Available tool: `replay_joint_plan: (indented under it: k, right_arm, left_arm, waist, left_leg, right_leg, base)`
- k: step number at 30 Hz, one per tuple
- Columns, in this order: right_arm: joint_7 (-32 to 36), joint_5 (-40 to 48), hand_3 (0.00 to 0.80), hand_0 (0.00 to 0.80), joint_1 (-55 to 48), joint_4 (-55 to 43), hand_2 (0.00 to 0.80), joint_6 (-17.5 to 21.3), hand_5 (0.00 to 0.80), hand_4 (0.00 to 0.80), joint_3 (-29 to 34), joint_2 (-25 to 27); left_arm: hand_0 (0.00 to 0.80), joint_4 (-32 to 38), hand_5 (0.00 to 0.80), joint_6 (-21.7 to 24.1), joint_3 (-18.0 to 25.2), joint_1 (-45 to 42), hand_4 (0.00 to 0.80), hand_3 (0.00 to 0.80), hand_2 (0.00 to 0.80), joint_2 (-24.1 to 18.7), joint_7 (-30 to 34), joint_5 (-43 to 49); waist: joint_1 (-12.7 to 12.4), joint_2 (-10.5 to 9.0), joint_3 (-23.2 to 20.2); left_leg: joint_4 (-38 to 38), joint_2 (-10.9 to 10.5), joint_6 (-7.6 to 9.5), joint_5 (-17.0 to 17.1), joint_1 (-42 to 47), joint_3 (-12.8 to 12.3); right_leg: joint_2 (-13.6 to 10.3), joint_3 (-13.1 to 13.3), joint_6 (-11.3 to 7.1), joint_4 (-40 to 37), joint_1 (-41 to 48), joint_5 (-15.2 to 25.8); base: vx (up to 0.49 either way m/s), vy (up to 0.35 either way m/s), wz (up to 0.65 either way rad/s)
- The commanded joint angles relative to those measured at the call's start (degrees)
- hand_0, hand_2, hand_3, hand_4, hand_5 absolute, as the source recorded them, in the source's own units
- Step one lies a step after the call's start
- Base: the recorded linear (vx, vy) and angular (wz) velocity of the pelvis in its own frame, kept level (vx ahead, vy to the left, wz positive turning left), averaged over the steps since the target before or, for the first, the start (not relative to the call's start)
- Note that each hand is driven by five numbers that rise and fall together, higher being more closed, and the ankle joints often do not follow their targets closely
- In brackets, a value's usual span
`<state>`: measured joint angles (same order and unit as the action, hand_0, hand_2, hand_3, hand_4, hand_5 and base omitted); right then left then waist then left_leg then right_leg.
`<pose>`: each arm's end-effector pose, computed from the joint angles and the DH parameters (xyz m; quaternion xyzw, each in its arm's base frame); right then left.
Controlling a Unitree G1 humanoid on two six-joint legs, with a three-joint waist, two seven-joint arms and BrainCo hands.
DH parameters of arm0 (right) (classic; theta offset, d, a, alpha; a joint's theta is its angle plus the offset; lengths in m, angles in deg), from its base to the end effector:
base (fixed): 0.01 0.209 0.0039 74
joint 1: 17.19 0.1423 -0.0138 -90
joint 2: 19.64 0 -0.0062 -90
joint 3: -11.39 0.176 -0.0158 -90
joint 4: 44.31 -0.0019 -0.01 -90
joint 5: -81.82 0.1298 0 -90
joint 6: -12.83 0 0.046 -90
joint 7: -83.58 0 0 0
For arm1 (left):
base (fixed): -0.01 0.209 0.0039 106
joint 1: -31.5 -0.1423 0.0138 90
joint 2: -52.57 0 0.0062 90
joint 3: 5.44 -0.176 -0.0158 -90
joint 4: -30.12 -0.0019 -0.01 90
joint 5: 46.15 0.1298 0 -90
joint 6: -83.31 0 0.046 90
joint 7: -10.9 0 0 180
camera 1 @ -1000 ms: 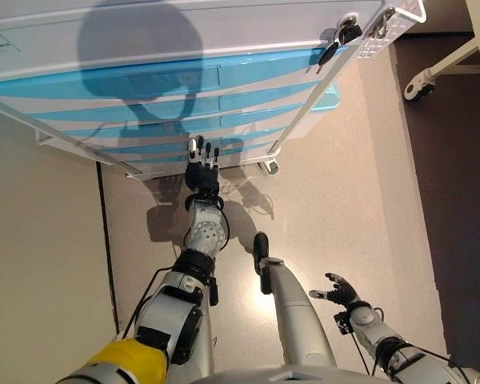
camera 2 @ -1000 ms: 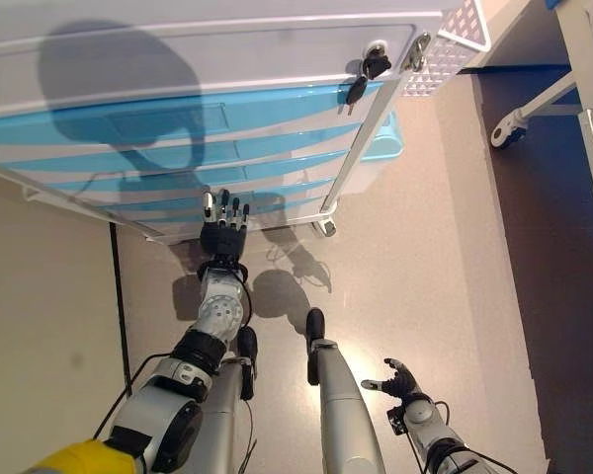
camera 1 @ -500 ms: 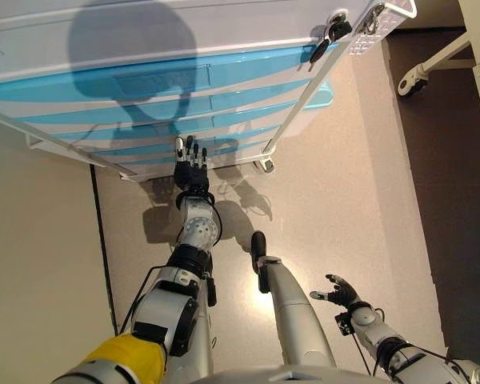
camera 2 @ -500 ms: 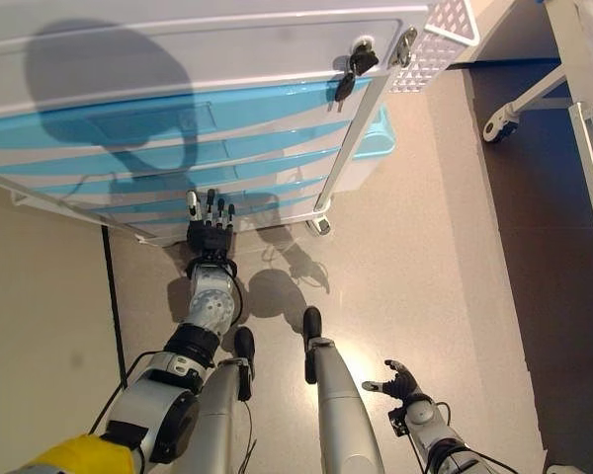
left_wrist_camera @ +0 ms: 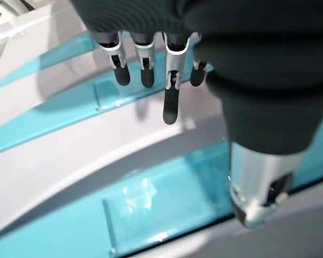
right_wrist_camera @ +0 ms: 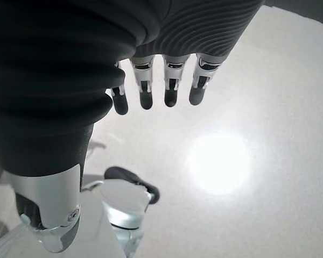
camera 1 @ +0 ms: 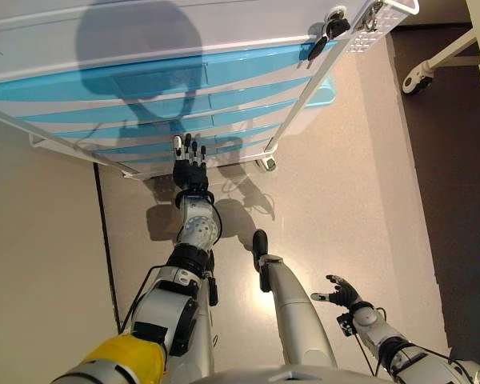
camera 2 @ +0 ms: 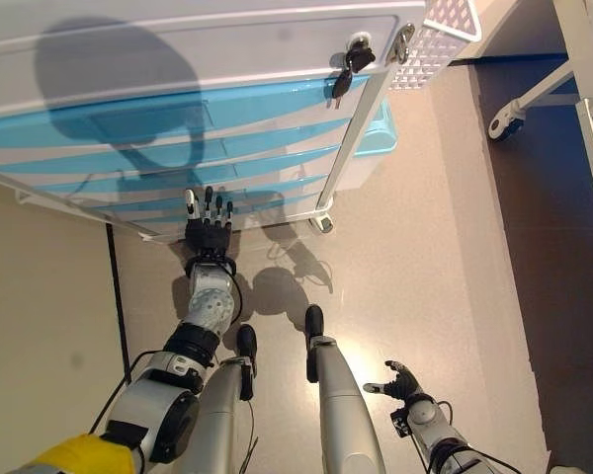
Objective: Open the drawer and pick up the medicine
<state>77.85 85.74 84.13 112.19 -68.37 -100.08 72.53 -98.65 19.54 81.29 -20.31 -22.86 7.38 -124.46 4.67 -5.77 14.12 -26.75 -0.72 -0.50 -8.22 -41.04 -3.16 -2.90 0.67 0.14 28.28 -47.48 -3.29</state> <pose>0.1496 -0.2190 -0.0716 -0.2376 0.3962 0.0247 0.8865 0.3028 0.1249 0.0960 -0.5861 -0.0919 0.0909 0.7999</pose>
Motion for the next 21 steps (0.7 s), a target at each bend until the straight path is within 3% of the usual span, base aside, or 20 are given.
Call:
replay_joint_plan:
  k: [1,15,16,17,20,21]
  right_arm:
    - [0.17,-0.85,0.000,0.000,-1.59,2.61,0.000,1.12,0.000,0.000,-2.49,3.72]
    - [0.67,-1.85,0.000,0.000,-1.87,3.49,0.000,0.91,0.000,0.000,-2.70,3.71]
    - [0.69,-1.82,0.000,0.000,-1.78,3.42,0.000,0.83,0.000,0.000,-2.70,3.71]
    - [0.70,-1.83,0.000,0.000,-1.78,3.46,0.000,0.81,0.000,0.000,-2.71,3.70]
    - [0.69,-2.14,0.000,0.000,-1.48,3.57,0.000,0.69,0.000,0.000,-2.76,3.90]
    - [0.70,-2.15,0.000,0.000,-1.47,3.60,0.000,0.67,0.000,0.000,-2.77,3.88]
  left_arm:
    - [0.000,8.34,0.000,4.24,1.77,7.71,0.000,0.000,0.000,-4.19,4.63,2.41]
    - [0.000,9.69,0.000,3.09,0.71,6.49,0.000,0.000,0.000,-4.85,5.58,2.48]
    - [0.000,9.64,0.000,3.10,0.81,6.88,0.000,0.000,0.000,-4.96,5.47,2.44]
    - [0.000,9.60,0.000,3.10,0.81,6.88,0.000,0.000,0.000,-4.96,5.45,2.44]
    - [0.000,8.89,0.000,2.90,1.12,7.92,0.000,0.000,0.000,-5.23,4.96,2.05]
    - [0.000,8.85,0.000,2.89,1.12,7.92,0.000,0.000,0.000,-5.23,4.94,2.05]
  waist:
    - [-1.29,1.91,-3.56]
    - [-1.87,1.93,-4.44]
    - [-1.82,1.86,-4.11]
    - [-1.84,1.95,-4.47]
    - [-1.71,1.83,-4.20]
    - [-1.74,1.92,-4.57]
  left_leg:
    - [5.50,-2.95,3.17,2.75,0.65,-0.42]
    - [9.23,-3.64,2.60,4.35,5.79,0.67]
    - [9.57,-3.64,2.81,6.24,5.16,0.17]
    - [9.61,-3.68,2.56,4.71,5.84,0.75]
    - [10.15,-3.53,2.72,6.64,5.28,0.25]
    - [10.20,-3.57,2.47,5.13,5.95,0.84]
  right_leg:
    - [0.12,-1.42,-1.83,-1.12,3.18,2.26]
    - [-0.26,-2.35,-1.97,-3.69,8.51,2.16]
    - [-0.42,-2.78,-1.59,-4.35,8.00,3.86]
    - [-0.21,-2.34,-1.95,-4.05,8.49,2.40]
    - [-0.46,-3.03,-1.66,-4.97,8.24,3.99]
    - [-0.26,-2.58,-2.02,-4.69,8.73,2.55]
  base:
    - [0.015,-0.006,0.06]
    - [0.008,-0.014,0.05]
    - [0.000,0.000,0.00]
    - [0.000,0.000,0.00]
    - [-0.031,-0.010,0.06]
    - [0.007,-0.003,0.07]
